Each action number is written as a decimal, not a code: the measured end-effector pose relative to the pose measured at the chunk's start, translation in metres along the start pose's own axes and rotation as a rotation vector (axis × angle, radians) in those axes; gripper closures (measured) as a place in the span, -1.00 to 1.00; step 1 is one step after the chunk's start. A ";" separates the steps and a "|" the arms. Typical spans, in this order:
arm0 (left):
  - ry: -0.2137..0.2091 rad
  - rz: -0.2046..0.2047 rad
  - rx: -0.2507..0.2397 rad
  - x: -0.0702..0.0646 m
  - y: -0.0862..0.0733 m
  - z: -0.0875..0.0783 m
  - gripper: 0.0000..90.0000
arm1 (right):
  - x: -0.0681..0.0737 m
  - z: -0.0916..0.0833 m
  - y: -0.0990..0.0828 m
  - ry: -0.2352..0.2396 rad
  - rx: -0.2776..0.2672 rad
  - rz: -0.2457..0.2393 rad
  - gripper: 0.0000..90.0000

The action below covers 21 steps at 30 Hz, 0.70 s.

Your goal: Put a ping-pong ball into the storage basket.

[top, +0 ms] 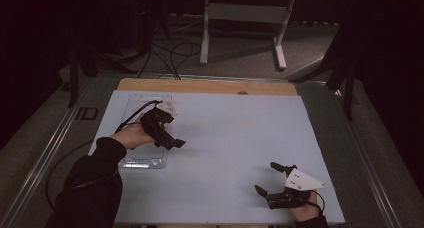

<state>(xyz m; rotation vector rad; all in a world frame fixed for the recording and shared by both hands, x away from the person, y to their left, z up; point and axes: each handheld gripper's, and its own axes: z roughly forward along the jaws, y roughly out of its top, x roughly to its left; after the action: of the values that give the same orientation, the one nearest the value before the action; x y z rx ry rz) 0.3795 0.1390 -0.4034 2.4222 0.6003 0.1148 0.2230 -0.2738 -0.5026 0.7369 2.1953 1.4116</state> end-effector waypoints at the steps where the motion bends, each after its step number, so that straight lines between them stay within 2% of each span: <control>1: 0.004 -0.003 -0.005 -0.001 0.000 0.000 -1.00 | 0.000 0.000 0.000 -0.003 -0.001 -0.001 -0.81; 9: -0.006 0.001 -0.022 -0.011 0.001 0.008 -1.00 | -0.001 -0.001 0.000 -0.004 0.003 0.001 -0.81; 14: -0.003 0.008 -0.041 -0.018 0.003 0.012 -1.00 | -0.001 -0.001 0.000 -0.005 0.001 -0.002 -0.81; 16: 0.013 0.018 -0.044 -0.022 0.003 0.014 -1.00 | -0.001 -0.001 0.000 -0.006 0.000 -0.001 -0.81; 18: 0.002 0.022 -0.062 -0.026 0.005 0.015 -1.00 | -0.001 -0.002 0.001 -0.006 0.001 -0.002 -0.81; 21: 0.017 0.037 -0.070 -0.030 0.006 0.015 -1.00 | 0.000 -0.002 0.001 -0.007 -0.001 0.001 -0.81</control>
<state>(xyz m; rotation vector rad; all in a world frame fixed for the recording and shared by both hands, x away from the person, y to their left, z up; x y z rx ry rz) 0.3581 0.1133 -0.4098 2.3671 0.5500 0.1693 0.2224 -0.2750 -0.5011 0.7412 2.1892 1.4089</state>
